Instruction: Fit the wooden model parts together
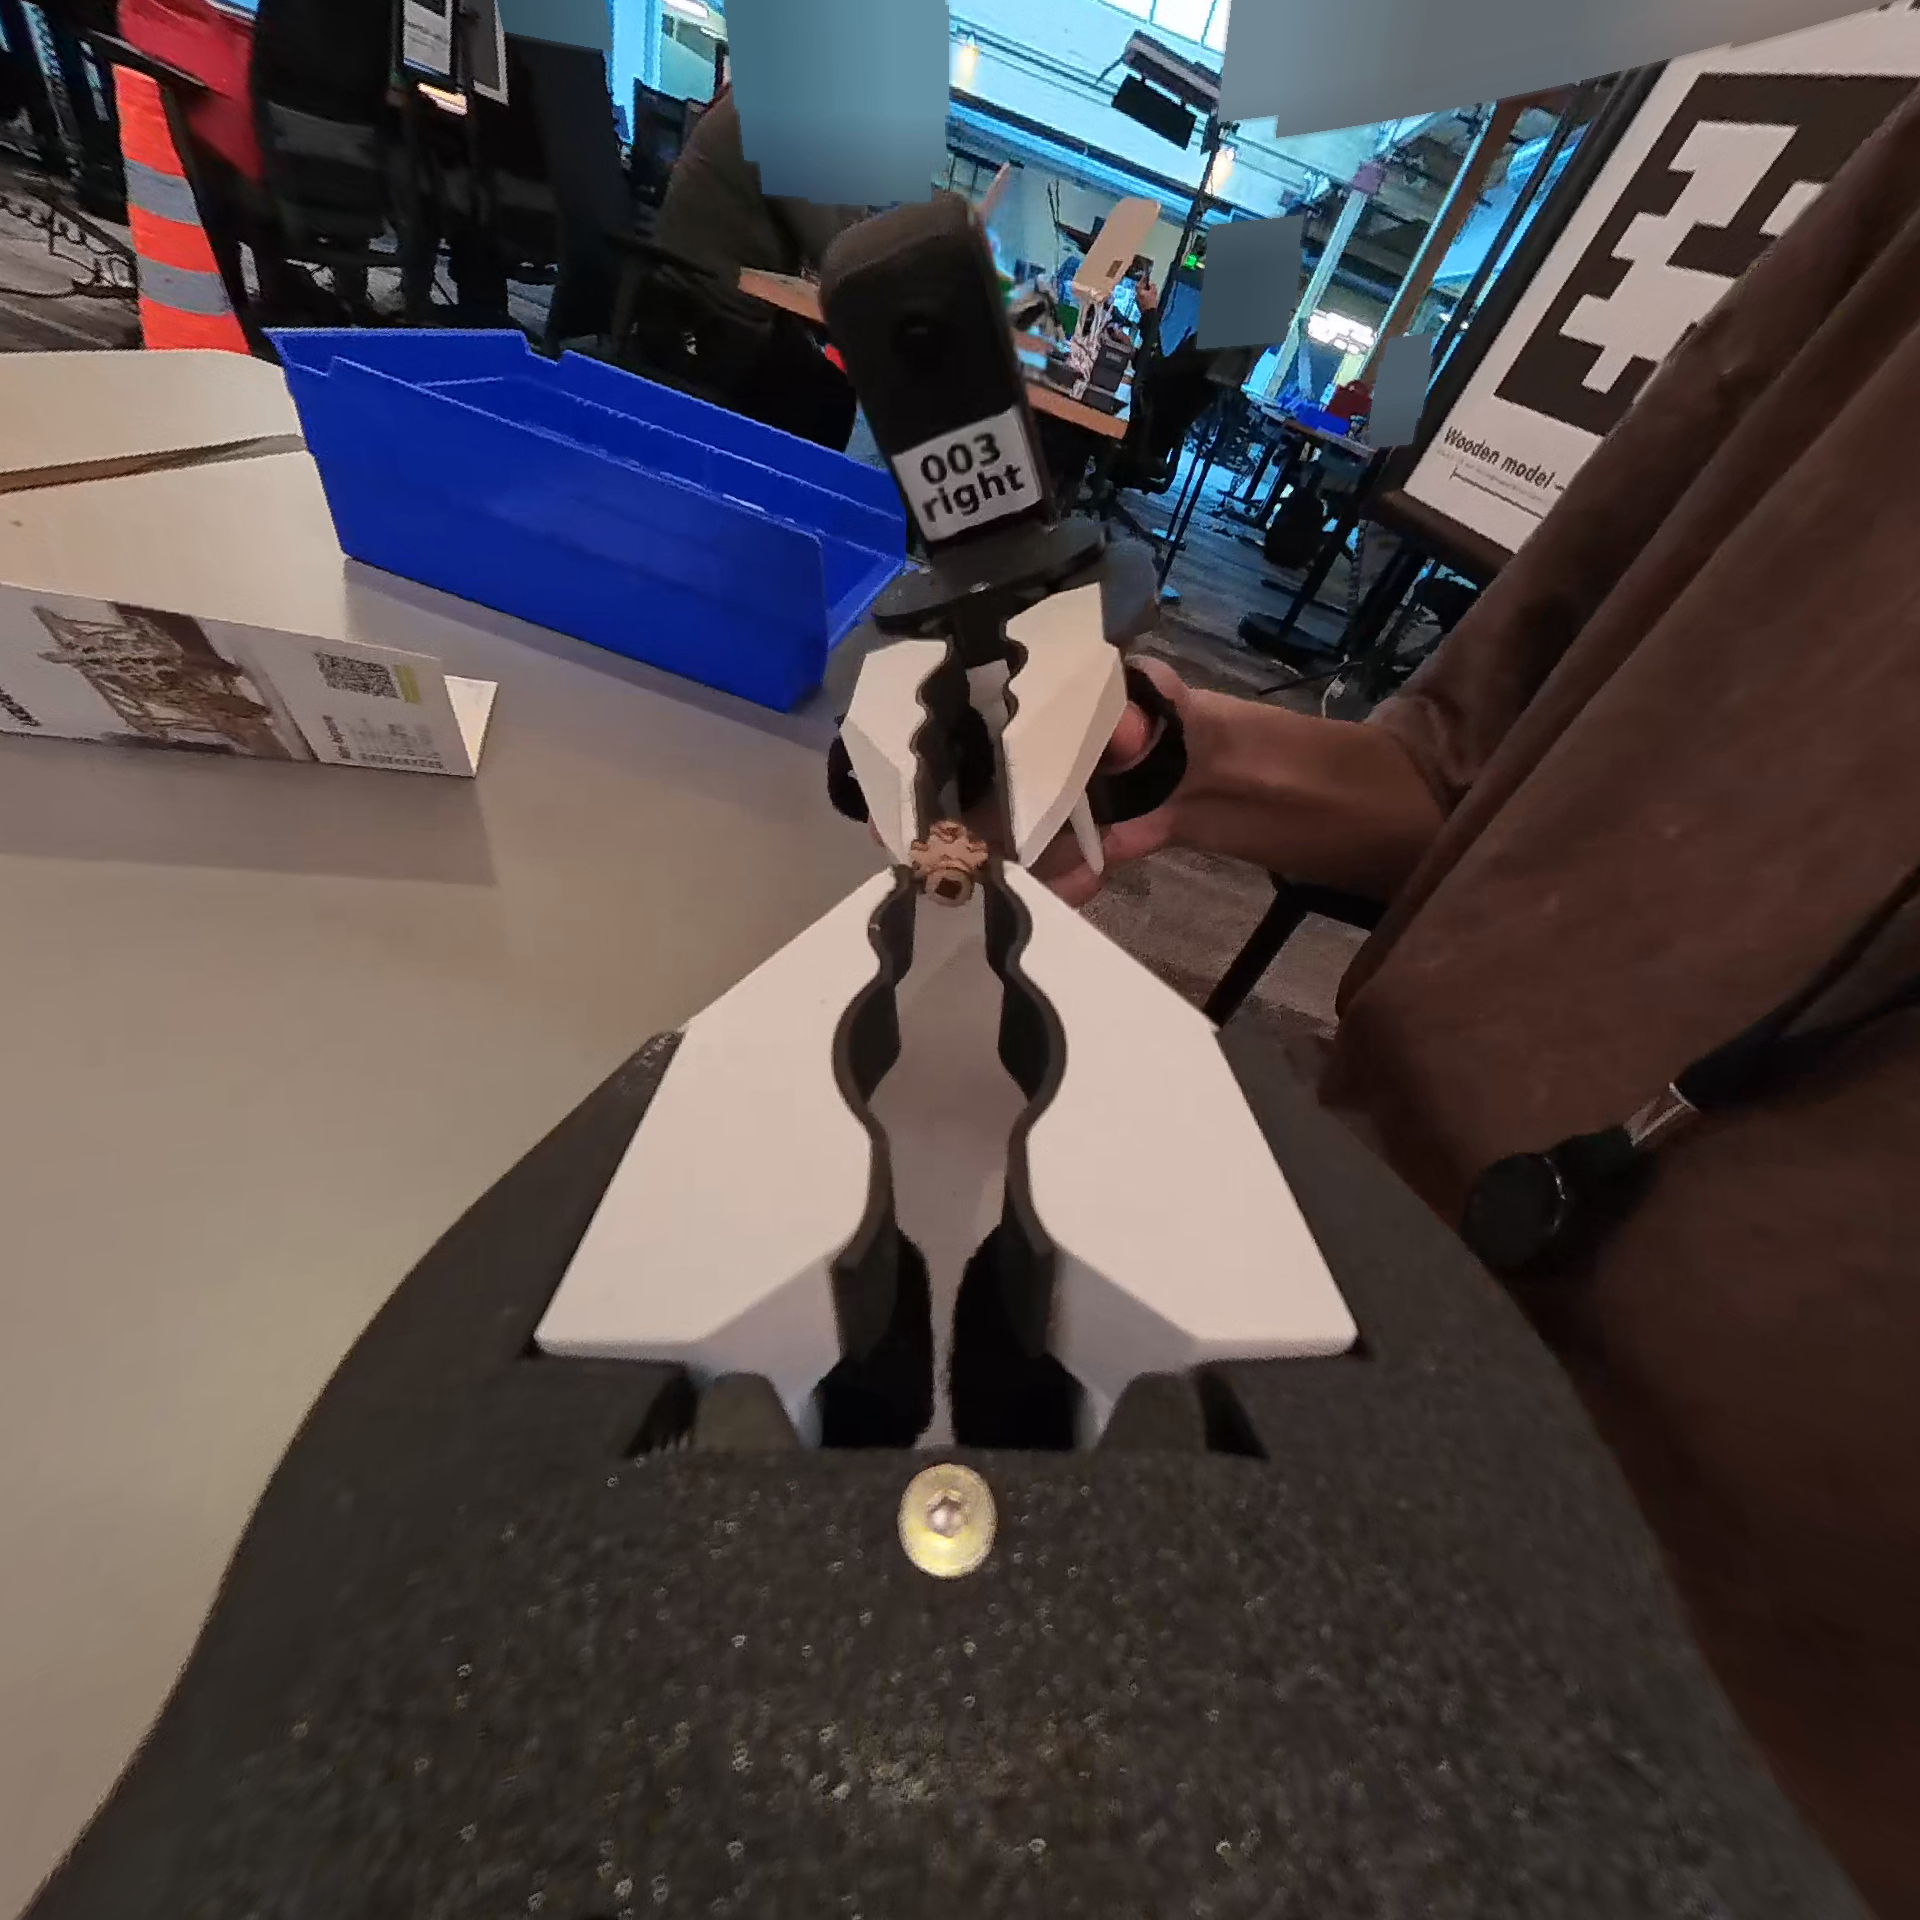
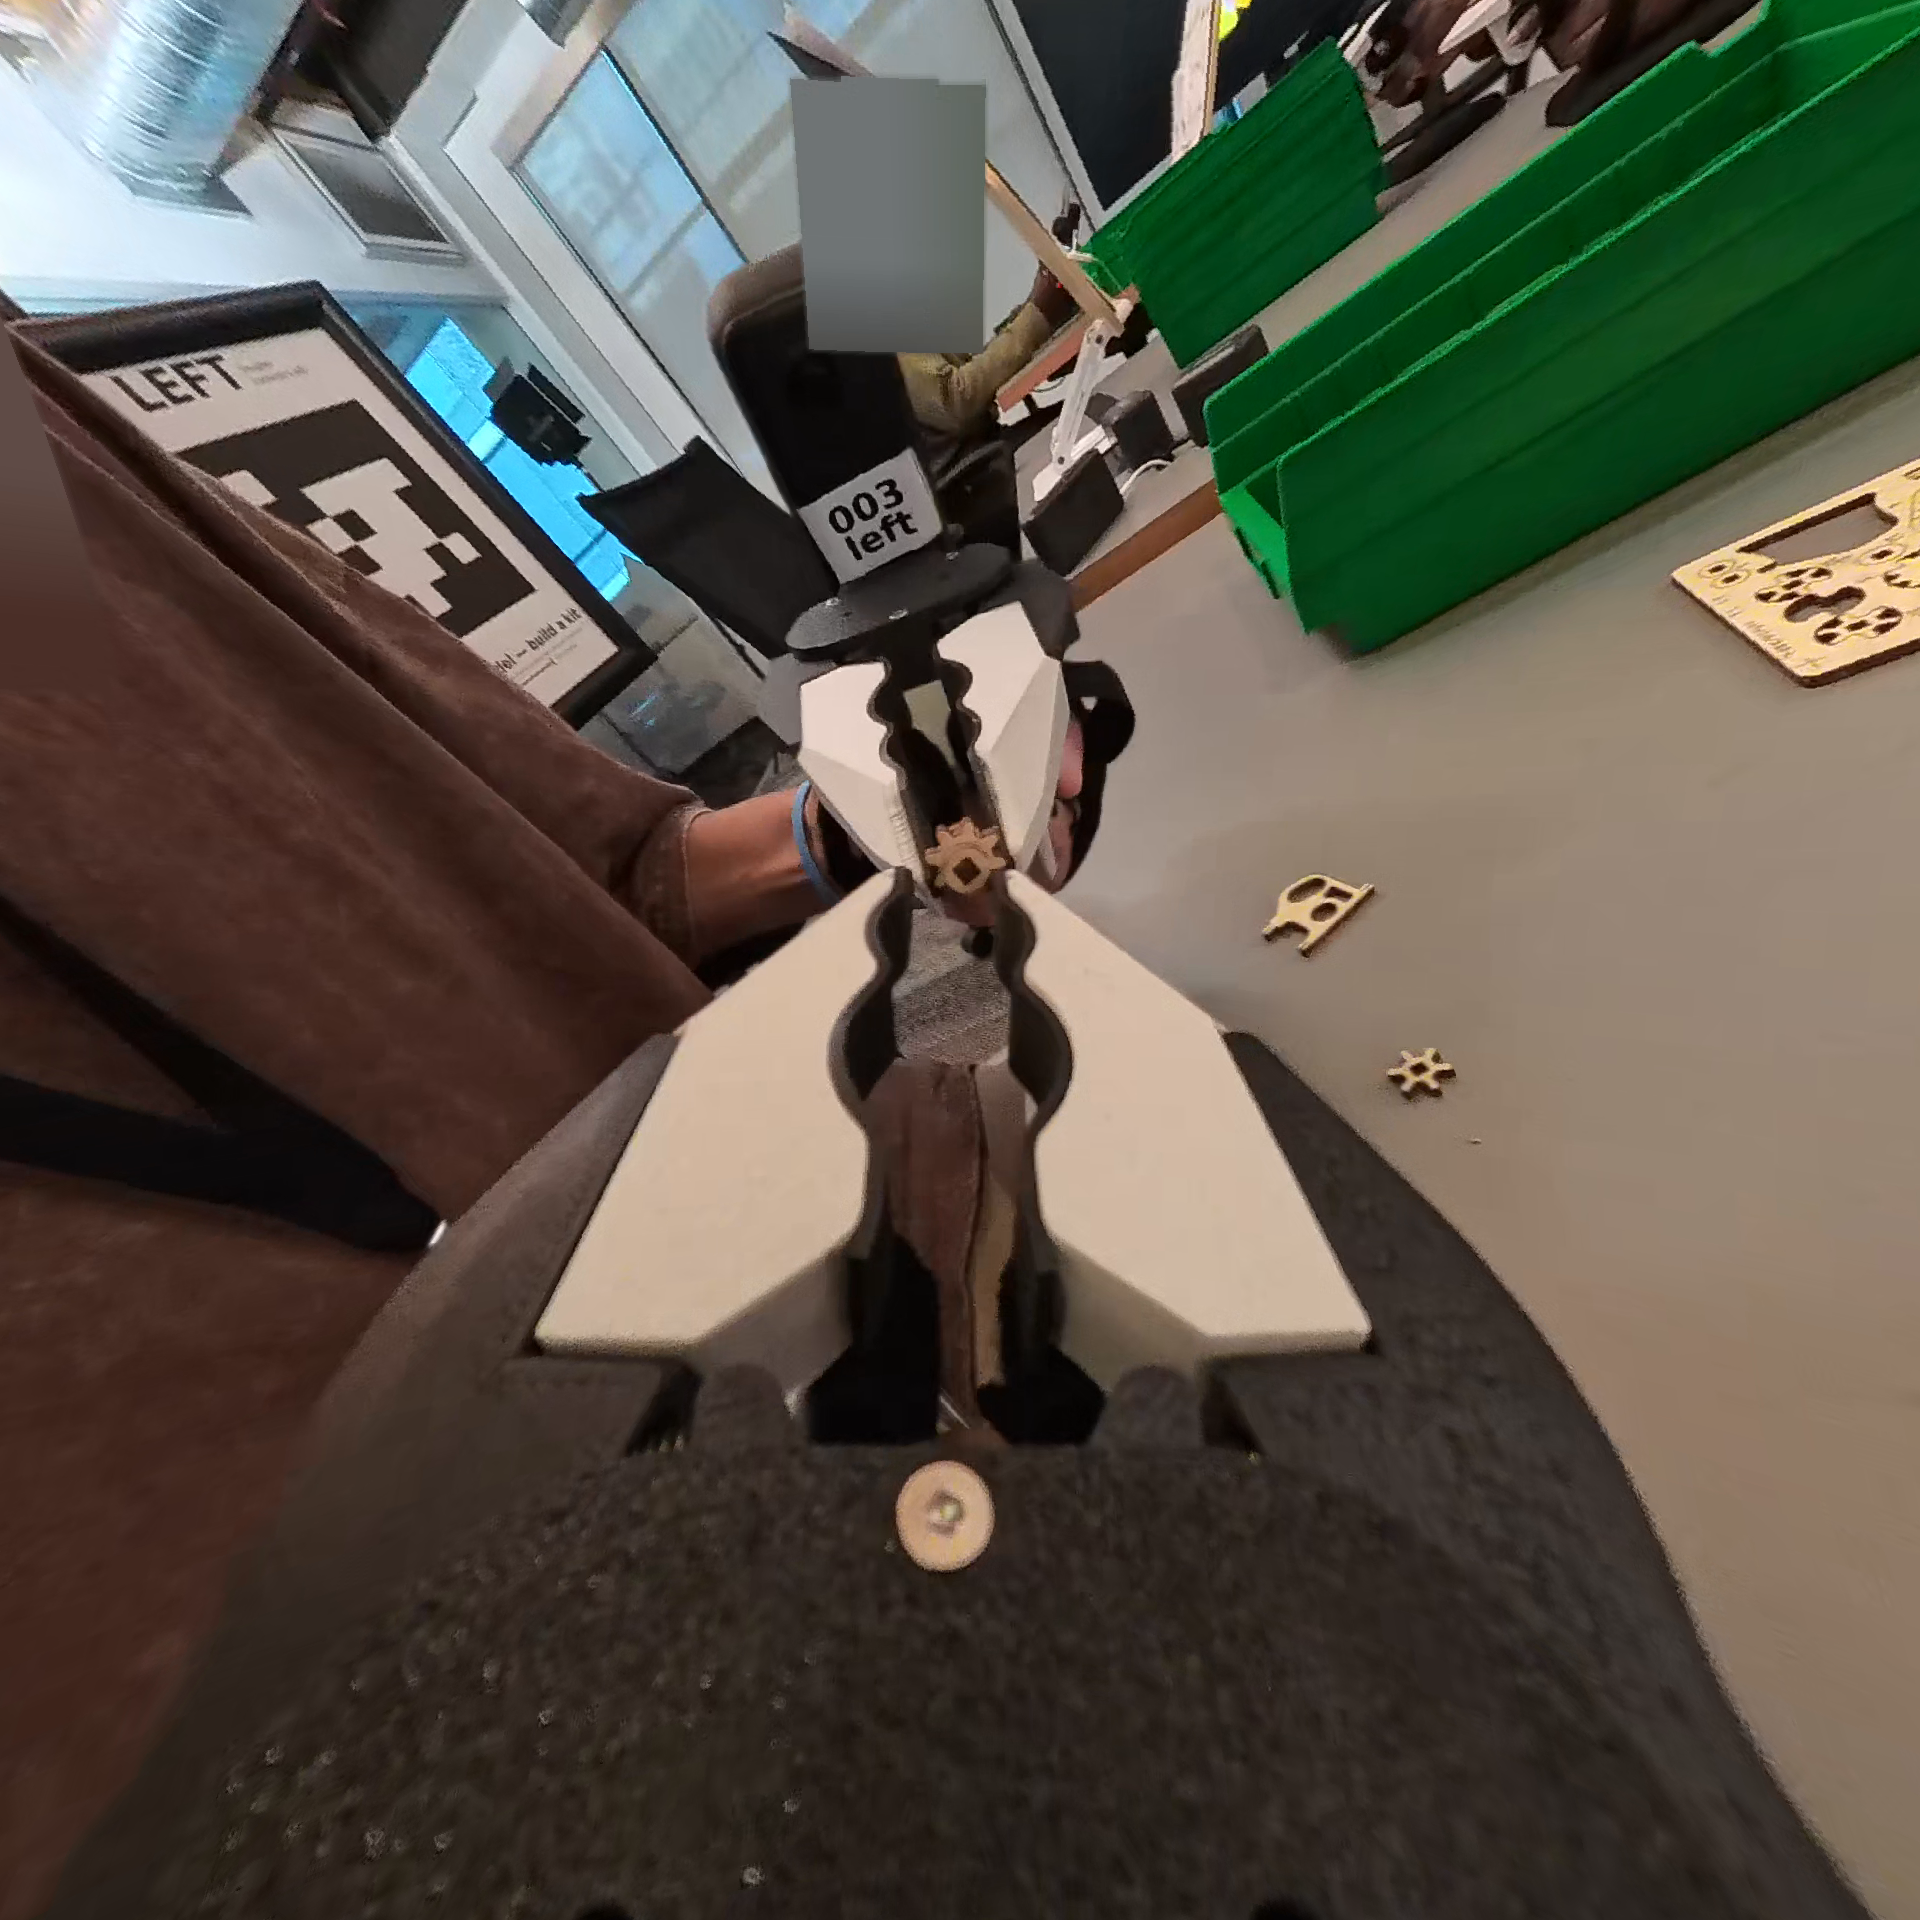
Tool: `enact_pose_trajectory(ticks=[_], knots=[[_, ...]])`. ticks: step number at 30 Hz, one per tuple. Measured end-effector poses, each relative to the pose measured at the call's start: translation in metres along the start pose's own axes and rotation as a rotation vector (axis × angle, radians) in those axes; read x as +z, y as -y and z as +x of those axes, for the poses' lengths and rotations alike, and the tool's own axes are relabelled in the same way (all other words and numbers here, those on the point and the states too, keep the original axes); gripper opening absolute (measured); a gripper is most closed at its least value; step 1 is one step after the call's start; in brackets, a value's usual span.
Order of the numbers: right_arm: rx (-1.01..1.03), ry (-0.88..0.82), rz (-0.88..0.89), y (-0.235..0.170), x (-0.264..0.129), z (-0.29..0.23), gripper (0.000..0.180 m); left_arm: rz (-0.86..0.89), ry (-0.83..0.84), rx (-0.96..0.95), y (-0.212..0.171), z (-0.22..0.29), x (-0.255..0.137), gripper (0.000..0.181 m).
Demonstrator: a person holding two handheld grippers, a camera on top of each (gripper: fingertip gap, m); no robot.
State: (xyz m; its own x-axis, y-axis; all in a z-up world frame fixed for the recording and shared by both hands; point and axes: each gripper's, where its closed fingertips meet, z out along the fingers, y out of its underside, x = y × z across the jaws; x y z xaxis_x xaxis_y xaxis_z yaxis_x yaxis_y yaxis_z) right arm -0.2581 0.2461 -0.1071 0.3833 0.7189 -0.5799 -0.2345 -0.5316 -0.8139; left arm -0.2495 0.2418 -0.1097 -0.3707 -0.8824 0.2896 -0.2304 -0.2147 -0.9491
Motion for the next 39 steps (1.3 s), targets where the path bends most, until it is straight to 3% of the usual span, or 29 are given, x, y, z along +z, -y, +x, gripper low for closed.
enact_pose_trajectory(ticks=[15, 17, 21, 28, 33, 39], knots=[[-0.044, -0.027, 0.012, 0.002, -0.001, 0.004, 0.007, -0.011, 0.001, -0.02, -0.004, 0.0, 0.0, 0.01], [-0.039, -0.056, 0.063, 0.009, -0.013, 0.01, 0.007, 0.029, 0.013, -0.043, 0.0, -0.004, -0.01, 0.0], [-0.033, -0.095, 0.083, 0.014, -0.042, 0.024, 0.007, 0.016, 0.123, -0.023, -0.006, -0.026, -0.037, 0.0], [-0.005, -0.053, -0.039, -0.011, -0.017, 0.023, 0.007, -0.023, 0.048, -0.044, -0.006, -0.014, -0.004, 0.006], [-0.006, 0.005, -0.053, -0.013, -0.013, 0.012, 0.007, -0.086, 0.0, -0.032, -0.018, -0.006, 0.005, 0.014], [-0.015, 0.032, -0.087, -0.019, -0.008, 0.006, 0.007, -0.106, -0.049, -0.025, -0.021, 0.006, 0.01, 0.012]])
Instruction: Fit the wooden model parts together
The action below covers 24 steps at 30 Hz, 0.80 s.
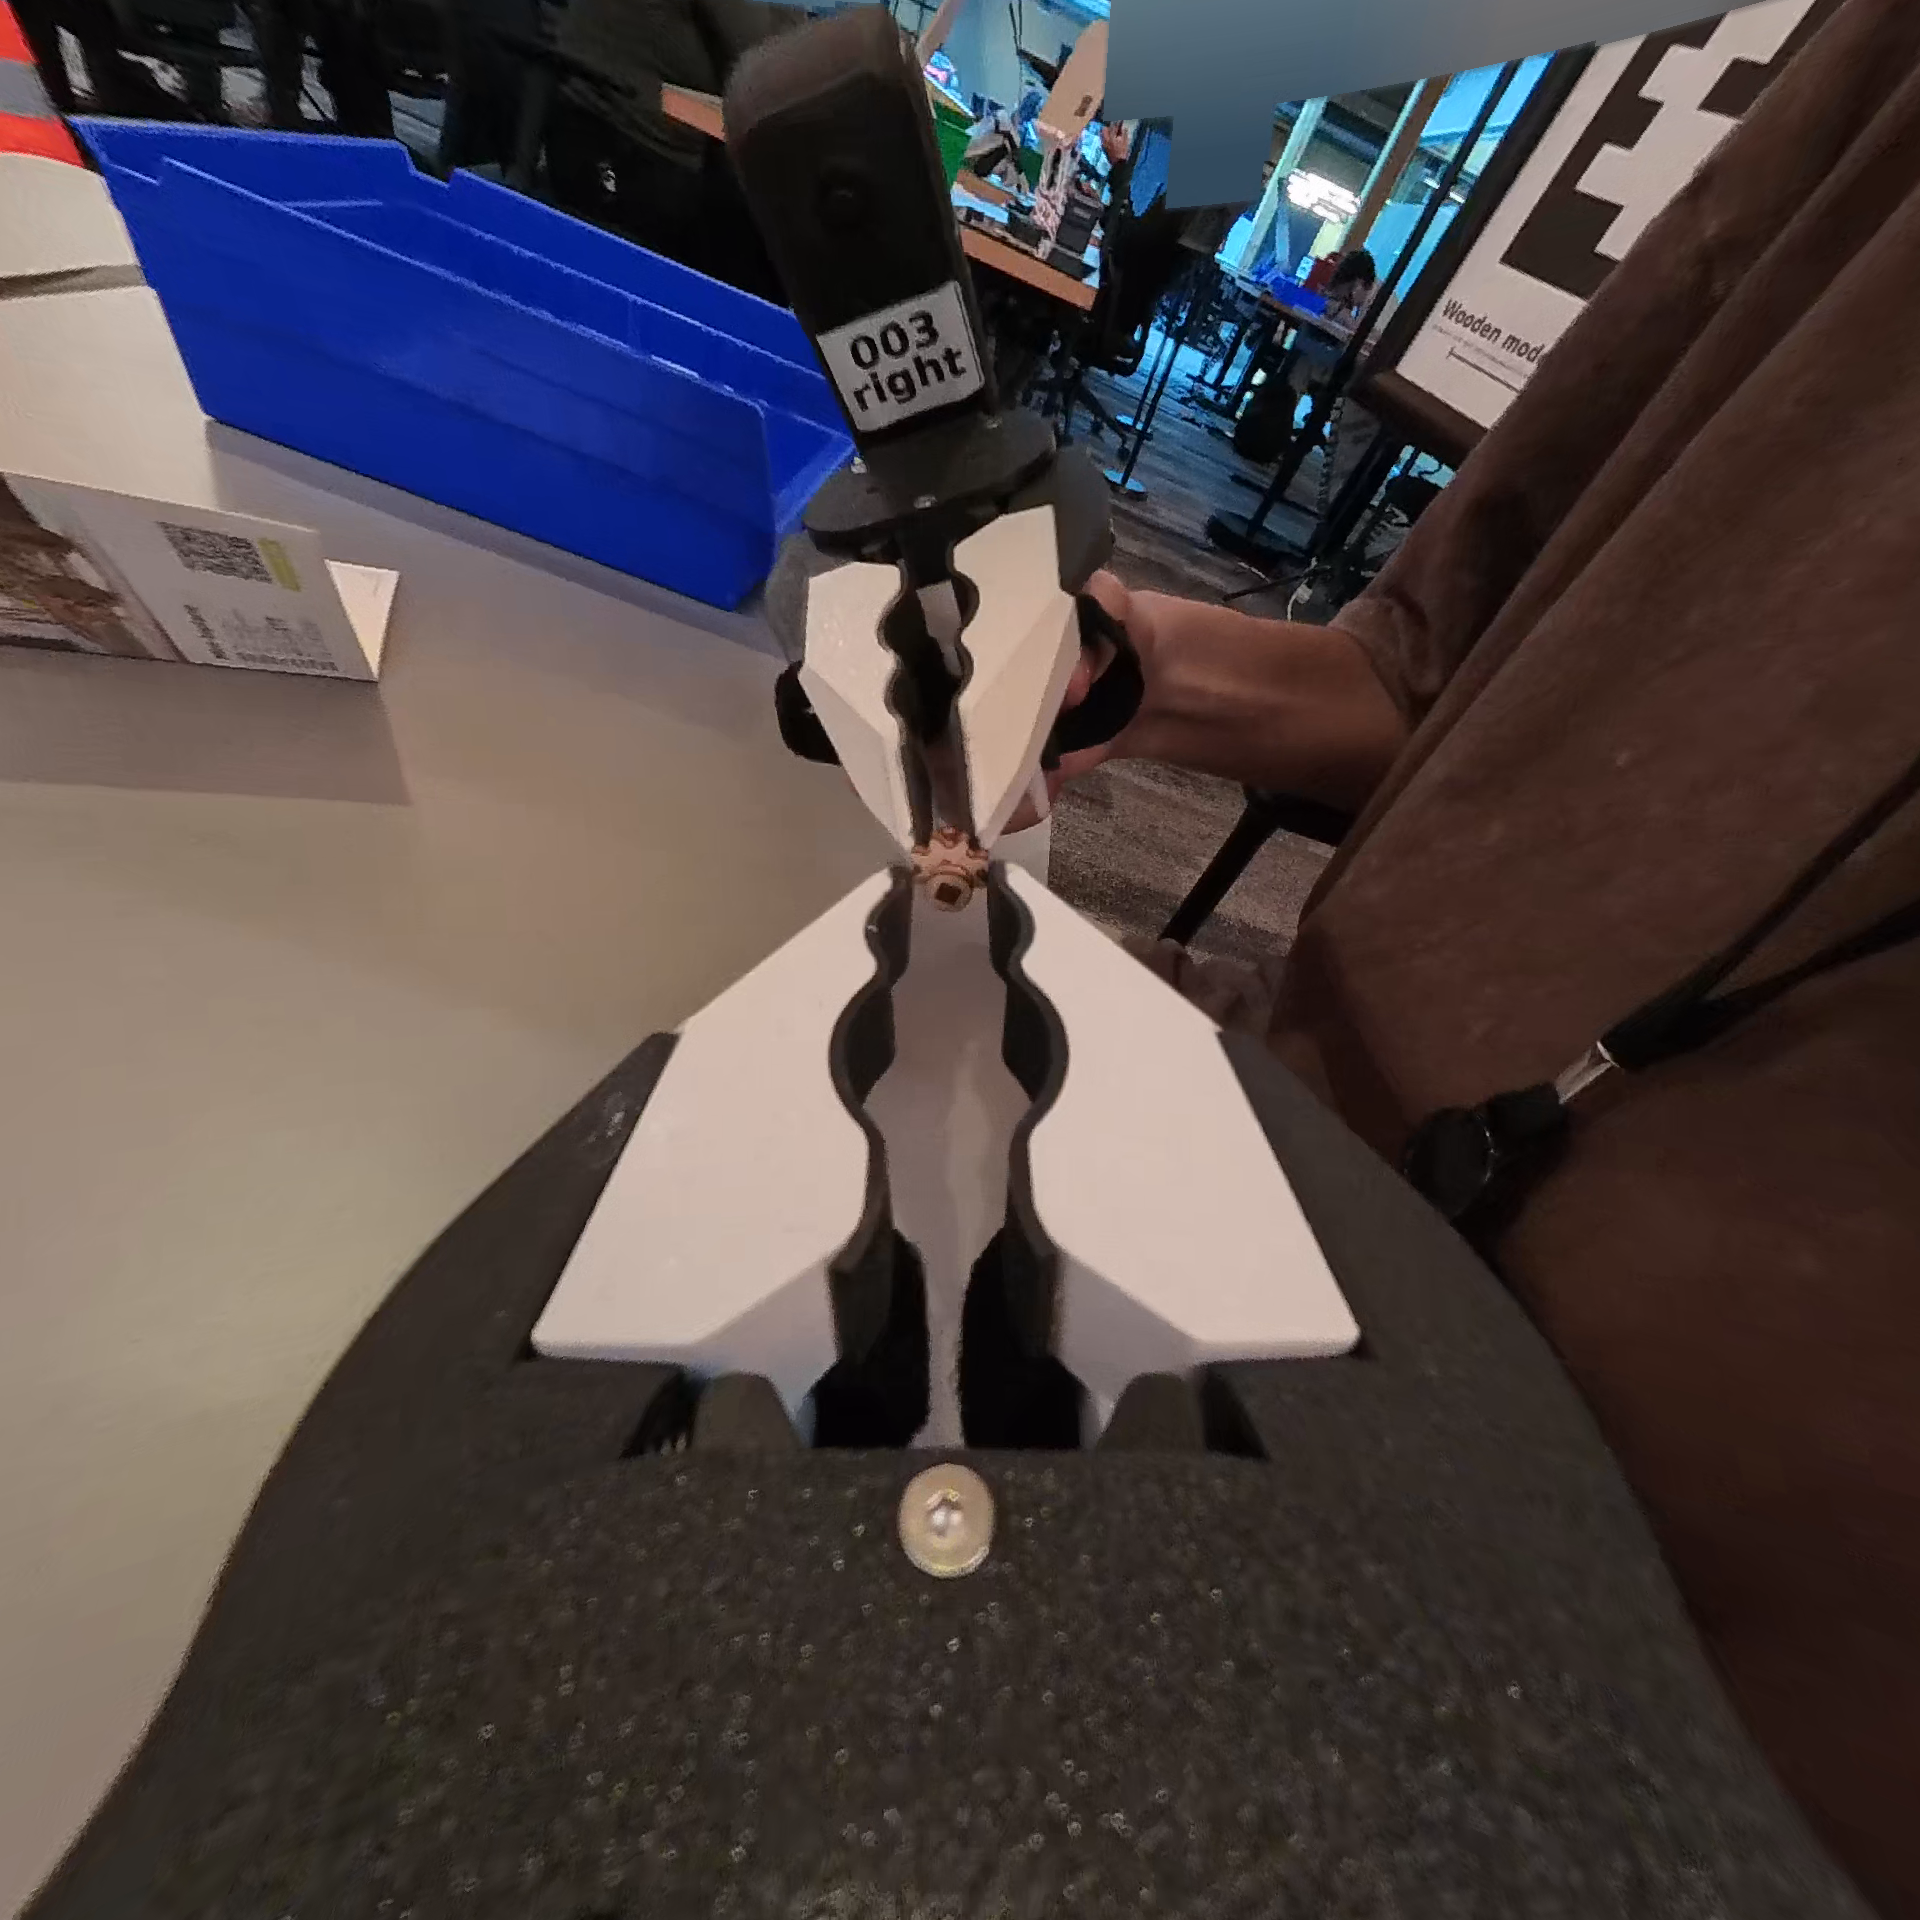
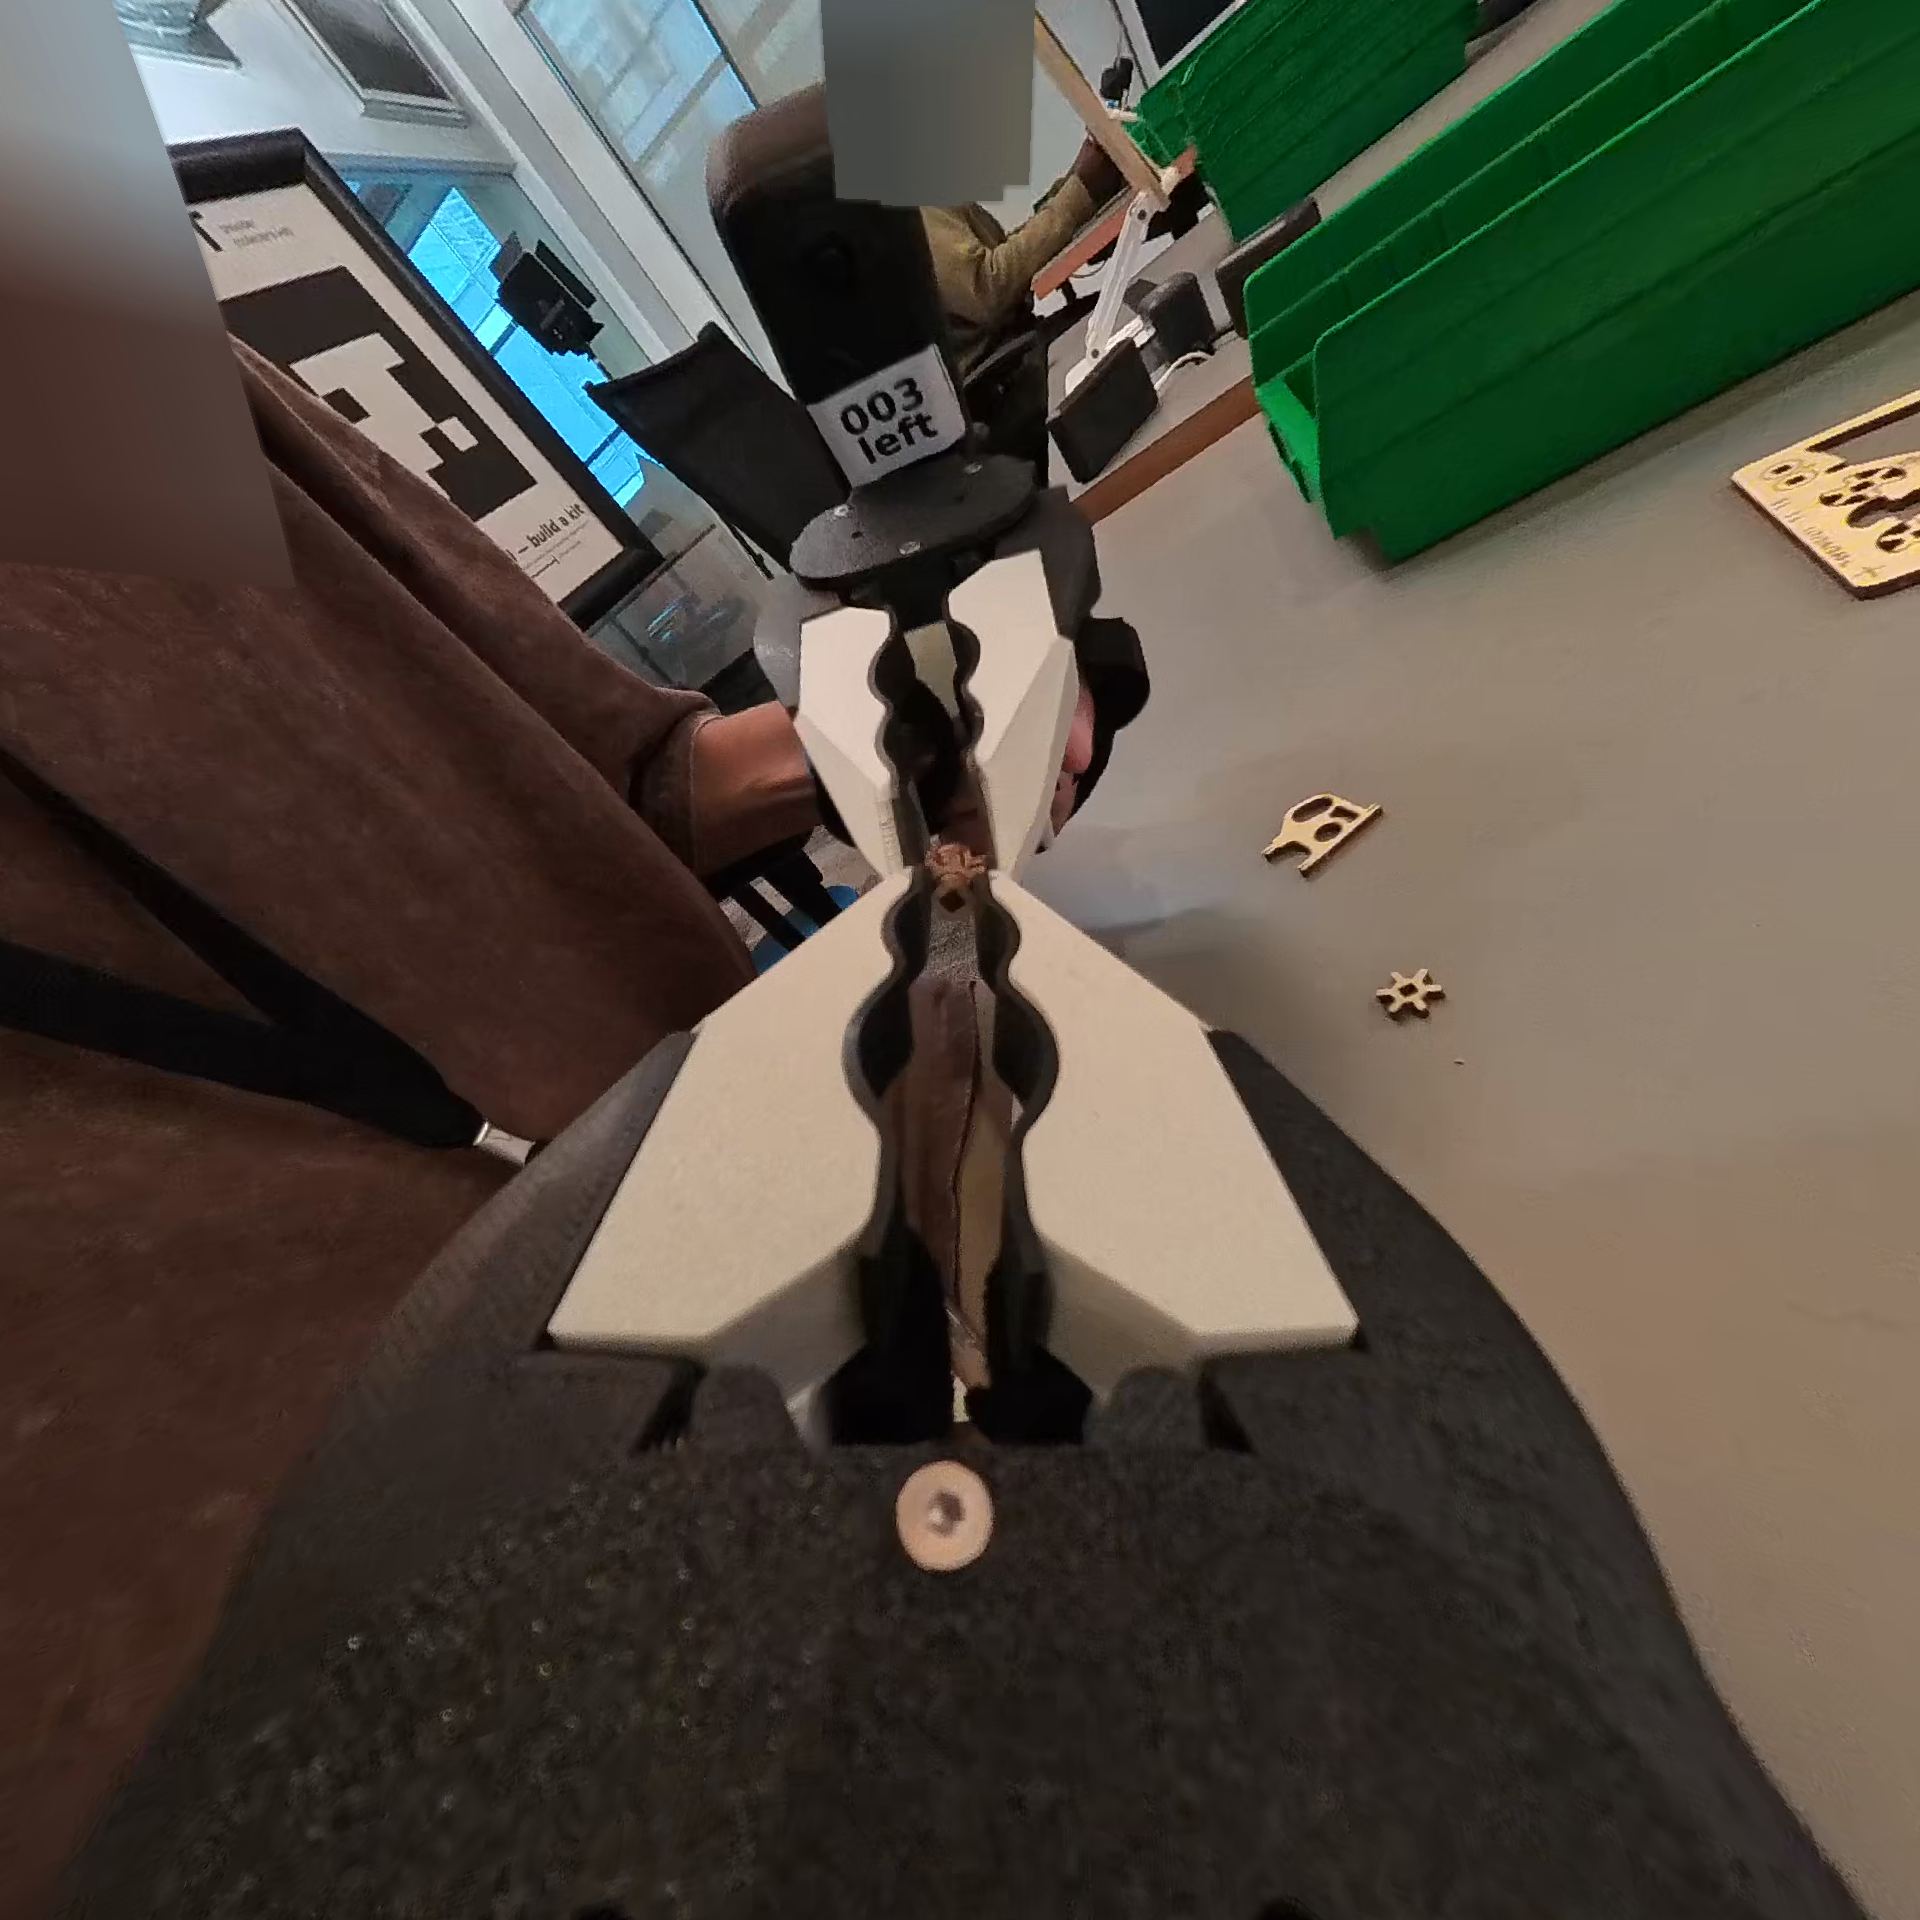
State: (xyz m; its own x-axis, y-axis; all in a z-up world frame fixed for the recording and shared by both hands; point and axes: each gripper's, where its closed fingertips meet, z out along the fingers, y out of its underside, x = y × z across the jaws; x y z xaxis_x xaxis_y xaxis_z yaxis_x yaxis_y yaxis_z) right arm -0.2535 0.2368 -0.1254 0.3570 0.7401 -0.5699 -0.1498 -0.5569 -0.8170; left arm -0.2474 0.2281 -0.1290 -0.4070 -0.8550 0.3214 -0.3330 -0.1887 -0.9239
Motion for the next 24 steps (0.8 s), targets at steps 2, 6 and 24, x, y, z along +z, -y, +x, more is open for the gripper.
enact_pose_trajectory(ticks=[2, 6, 24], knots=[[-0.001, -0.001, -0.005, -0.001, 0.0, 0.0, 0.007, -0.002, 0.0, -0.004, -0.001, 0.0, 0.0, 0.012], [-0.002, 0.006, 0.004, 0.0, 0.0, -0.002, 0.007, -0.009, -0.006, 0.0, -0.001, 0.002, -0.001, 0.01], [-0.02, 0.035, -0.019, -0.002, 0.001, -0.01, 0.007, 0.018, -0.048, 0.0, 0.002, 0.011, -0.005, 0.007]])
